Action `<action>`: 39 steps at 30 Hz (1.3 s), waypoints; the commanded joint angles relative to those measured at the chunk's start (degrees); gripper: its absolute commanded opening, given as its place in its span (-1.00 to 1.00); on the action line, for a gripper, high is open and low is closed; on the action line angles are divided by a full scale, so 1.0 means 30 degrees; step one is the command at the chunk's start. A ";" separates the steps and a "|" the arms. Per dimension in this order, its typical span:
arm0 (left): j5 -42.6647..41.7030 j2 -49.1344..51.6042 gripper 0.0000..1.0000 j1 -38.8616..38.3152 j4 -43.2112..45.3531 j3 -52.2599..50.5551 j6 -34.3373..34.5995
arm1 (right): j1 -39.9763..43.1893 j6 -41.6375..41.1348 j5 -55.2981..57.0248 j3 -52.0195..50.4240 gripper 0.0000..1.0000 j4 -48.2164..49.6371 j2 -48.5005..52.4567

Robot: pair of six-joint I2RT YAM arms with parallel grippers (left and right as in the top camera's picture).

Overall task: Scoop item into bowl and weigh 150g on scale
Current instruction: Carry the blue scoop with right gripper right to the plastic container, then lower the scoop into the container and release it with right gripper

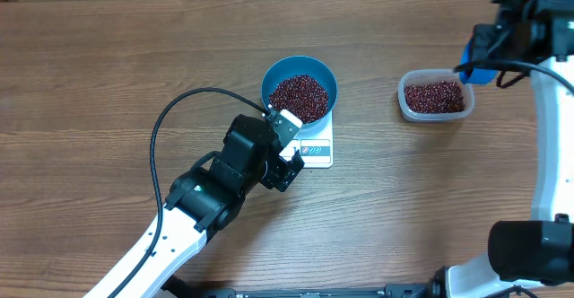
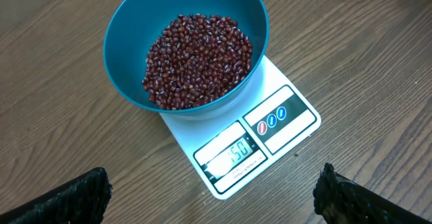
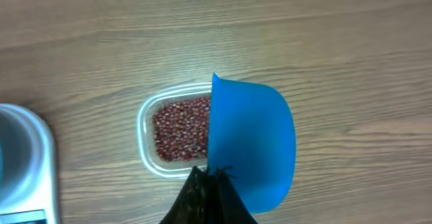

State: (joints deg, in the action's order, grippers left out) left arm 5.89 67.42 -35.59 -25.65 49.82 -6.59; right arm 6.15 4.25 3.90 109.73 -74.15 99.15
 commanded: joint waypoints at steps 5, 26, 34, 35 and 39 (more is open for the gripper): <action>0.0233 0.0138 0.99 -0.0015 0.0058 -0.0095 -0.0372 | -0.2958 0.0029 0.7293 0.0452 -0.93 -0.0372 -0.0372; 0.0233 0.0138 0.99 -0.0015 0.0080 -0.0095 -0.0379 | -0.2725 -0.7941 0.4634 -0.0007 -0.92 0.0852 -0.0364; 0.0226 0.0138 0.99 -0.0015 0.0073 -0.0095 -0.0372 | -0.1195 -1.3959 0.1661 -0.3344 -0.93 0.3643 -0.0350; 0.0226 0.0138 0.99 -0.0015 0.0073 -0.0095 -0.0372 | -0.1144 -1.4229 0.1290 -0.3672 -0.93 0.3912 -0.0350; 0.0226 0.0138 0.99 -0.0015 0.0087 -0.0095 -0.0372 | -0.1137 -1.5620 0.0940 -0.4896 -0.93 0.4765 -0.0342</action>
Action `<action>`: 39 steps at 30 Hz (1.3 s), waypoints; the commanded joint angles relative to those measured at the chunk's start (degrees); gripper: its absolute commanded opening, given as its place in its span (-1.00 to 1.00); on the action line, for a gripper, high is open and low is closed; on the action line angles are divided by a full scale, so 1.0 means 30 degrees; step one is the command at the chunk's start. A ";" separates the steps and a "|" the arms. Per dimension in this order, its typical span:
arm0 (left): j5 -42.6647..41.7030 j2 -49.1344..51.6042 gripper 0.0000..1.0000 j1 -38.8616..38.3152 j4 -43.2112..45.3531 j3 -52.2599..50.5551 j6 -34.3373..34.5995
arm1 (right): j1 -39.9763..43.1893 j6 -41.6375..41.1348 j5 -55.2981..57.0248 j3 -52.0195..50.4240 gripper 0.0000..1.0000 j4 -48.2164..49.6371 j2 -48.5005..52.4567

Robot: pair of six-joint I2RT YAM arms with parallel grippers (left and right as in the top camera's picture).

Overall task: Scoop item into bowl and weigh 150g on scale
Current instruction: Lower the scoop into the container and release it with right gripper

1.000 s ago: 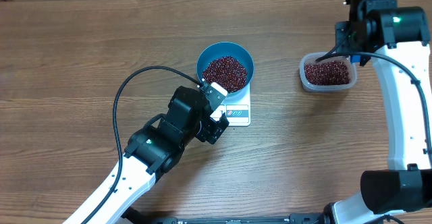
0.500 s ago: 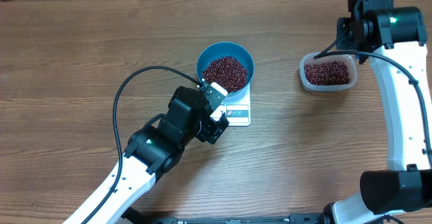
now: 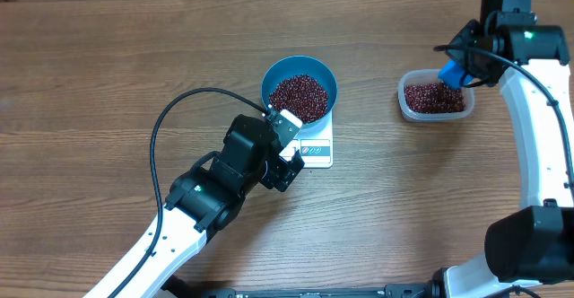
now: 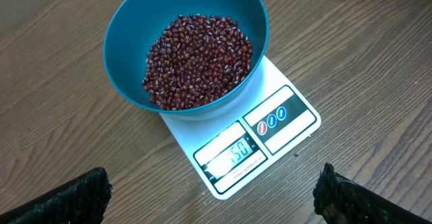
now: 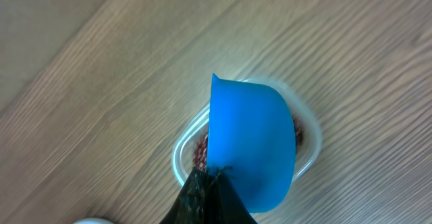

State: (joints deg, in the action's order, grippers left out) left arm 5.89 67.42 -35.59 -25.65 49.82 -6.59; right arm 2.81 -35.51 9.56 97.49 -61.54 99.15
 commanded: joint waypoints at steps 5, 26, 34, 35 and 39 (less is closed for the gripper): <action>0.0219 0.0138 0.99 -0.0015 0.0095 -0.0095 -0.0372 | -0.0022 -0.4554 -0.0940 -0.1851 -0.93 0.0787 -0.0342; 0.0226 0.0138 0.99 -0.0015 0.0073 -0.0095 -0.0372 | -0.0036 -0.5246 -0.0874 -0.2769 -0.93 0.2419 0.0546; 0.0226 0.0138 0.99 -0.0015 0.0073 -0.0095 -0.0372 | -0.0036 -0.5238 -0.0925 -0.2769 -0.93 0.2375 0.1035; 0.0226 0.0138 0.99 -0.0015 0.0080 -0.0095 -0.0372 | -0.0036 -0.5231 -0.0933 -0.2769 -0.93 0.2397 0.1035; 0.0226 0.0138 0.99 -0.0015 0.0080 -0.0095 -0.0379 | -0.0036 -0.5158 -0.0925 -0.2769 -0.32 0.2419 0.1035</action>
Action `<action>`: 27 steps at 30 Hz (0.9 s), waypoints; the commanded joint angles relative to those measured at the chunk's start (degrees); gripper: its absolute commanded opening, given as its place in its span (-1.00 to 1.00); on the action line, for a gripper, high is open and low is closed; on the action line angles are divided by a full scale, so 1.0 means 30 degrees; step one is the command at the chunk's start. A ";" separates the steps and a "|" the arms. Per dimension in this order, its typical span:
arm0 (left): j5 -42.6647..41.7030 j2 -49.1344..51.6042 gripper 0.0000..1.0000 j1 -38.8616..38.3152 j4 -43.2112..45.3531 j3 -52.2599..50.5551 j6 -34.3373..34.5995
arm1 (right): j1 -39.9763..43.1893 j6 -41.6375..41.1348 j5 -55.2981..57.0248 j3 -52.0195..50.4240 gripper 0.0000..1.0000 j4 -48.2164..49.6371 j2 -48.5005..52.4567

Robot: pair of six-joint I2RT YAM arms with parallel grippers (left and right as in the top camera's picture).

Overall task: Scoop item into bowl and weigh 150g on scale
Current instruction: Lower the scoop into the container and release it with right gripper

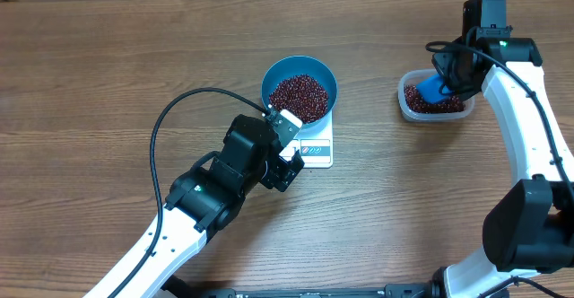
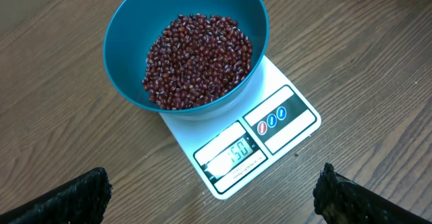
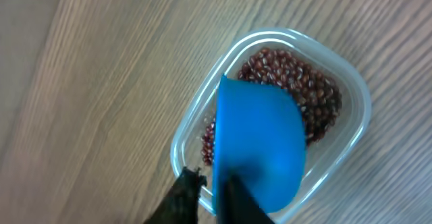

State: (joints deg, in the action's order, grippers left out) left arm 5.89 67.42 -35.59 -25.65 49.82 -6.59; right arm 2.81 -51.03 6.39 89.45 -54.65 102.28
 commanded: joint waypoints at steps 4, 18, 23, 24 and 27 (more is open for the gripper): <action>0.0226 0.0138 0.99 -0.0015 0.0073 -0.0095 -0.0372 | -0.0036 0.0015 0.0131 -0.0087 0.06 0.0124 -0.0007; 0.0226 0.0138 1.00 -0.0015 0.0073 -0.0095 -0.0379 | -0.0036 0.0007 0.0117 -0.0087 0.60 -0.0029 -0.0007; 0.0226 0.0138 0.99 -0.0015 0.0073 -0.0095 -0.0372 | -0.0036 0.0007 0.0131 -0.0087 0.89 -0.0663 -0.0007; 0.0226 0.0138 0.99 -0.0015 0.0080 -0.0095 -0.0372 | -0.0036 0.0015 0.0124 -0.0087 0.91 -0.0685 -0.0007; 0.0226 0.0138 0.99 -0.0015 0.0073 -0.0095 -0.0379 | -0.0036 0.0007 0.0124 -0.0087 0.93 -0.0678 -0.0007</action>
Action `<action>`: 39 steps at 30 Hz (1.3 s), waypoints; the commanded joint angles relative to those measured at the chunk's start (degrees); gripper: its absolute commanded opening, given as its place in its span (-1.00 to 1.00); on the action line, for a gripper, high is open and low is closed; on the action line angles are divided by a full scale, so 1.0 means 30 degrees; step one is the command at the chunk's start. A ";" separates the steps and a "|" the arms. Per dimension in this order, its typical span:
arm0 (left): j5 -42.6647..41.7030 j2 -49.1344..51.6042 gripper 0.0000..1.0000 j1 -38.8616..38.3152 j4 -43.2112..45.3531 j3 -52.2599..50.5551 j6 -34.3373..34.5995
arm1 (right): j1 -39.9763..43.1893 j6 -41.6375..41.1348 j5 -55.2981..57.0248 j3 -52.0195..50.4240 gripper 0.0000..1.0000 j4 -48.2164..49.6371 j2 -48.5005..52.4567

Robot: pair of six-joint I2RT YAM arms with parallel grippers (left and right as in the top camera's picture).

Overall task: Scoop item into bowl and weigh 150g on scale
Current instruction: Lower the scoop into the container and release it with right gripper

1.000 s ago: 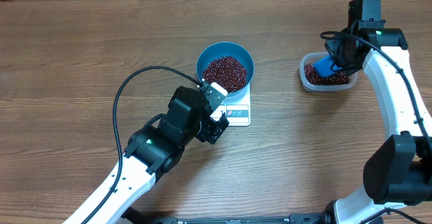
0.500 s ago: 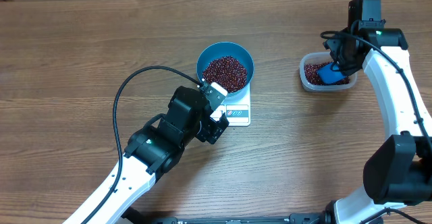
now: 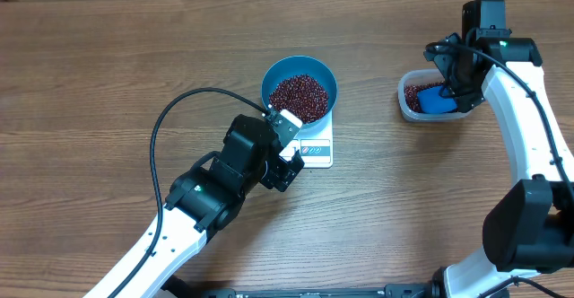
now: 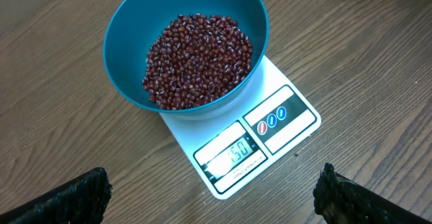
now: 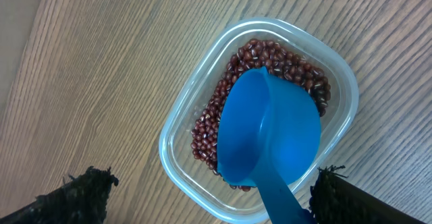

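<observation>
A blue bowl [image 4: 185,45] filled with dark red beans [image 4: 199,59] stands on the white scale [image 4: 280,119], whose display [image 4: 233,155] shows digits ending in 50. My left gripper [image 4: 212,193] hangs open just in front of the scale, holding nothing. At the right, a clear plastic tub [image 5: 182,166] holds more beans [image 5: 209,126]. The blue scoop [image 5: 270,136] lies in it on the beans, its handle pointing back between my right gripper's [image 5: 210,187] wide-open fingers, which do not touch it. From overhead the scoop [image 3: 437,100] shows inside the tub [image 3: 405,103].
The wooden table [image 3: 108,65] runs bare to the left and front. My left arm [image 3: 211,190] and its black cable [image 3: 161,123] lie across the lower left. My right arm [image 3: 529,127] runs along the right edge.
My right gripper was shut on the scoop's handle with the scoop low in the tub. Now its jaws are open and the scoop lies loose on the beans. Left arm, bowl and scale are unchanged.
My right gripper first held the empty scoop high near the tub at the far right. Then it held it over the tub, then down inside it. Now the scoop rests in the tub, let go. The bowl, scale reading and left gripper stayed the same.
</observation>
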State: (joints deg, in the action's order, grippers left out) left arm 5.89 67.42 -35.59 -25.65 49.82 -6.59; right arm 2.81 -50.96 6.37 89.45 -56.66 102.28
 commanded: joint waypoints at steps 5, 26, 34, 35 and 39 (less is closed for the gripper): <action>0.0226 0.0138 0.99 -0.0015 0.0073 -0.0095 -0.0372 | -0.0036 0.0138 -0.0007 -0.0087 0.97 -0.0991 -0.0007; 0.0233 0.0138 0.99 -0.0015 0.0146 -0.0095 -0.0379 | -0.0036 0.2448 0.3300 -0.0080 1.00 -0.3293 -0.0015; 0.0233 0.0138 0.99 -0.0015 0.0211 -0.0095 -0.0379 | -0.0036 0.2514 0.3905 -0.0080 1.00 -0.5304 -0.0015; 0.0233 0.0138 0.99 -0.0015 0.0204 -0.0095 -0.0379 | -0.0036 0.2506 0.3942 -0.0080 1.00 -0.5894 -0.0015; 0.0233 0.0138 0.99 -0.0015 0.0138 -0.0095 -0.0379 | -0.0036 0.1617 0.3927 -0.0080 1.00 -0.9464 -0.0015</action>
State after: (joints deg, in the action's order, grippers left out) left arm 5.89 67.42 -35.59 -25.21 49.82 -6.59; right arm 2.81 -43.79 16.95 89.43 -81.03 102.28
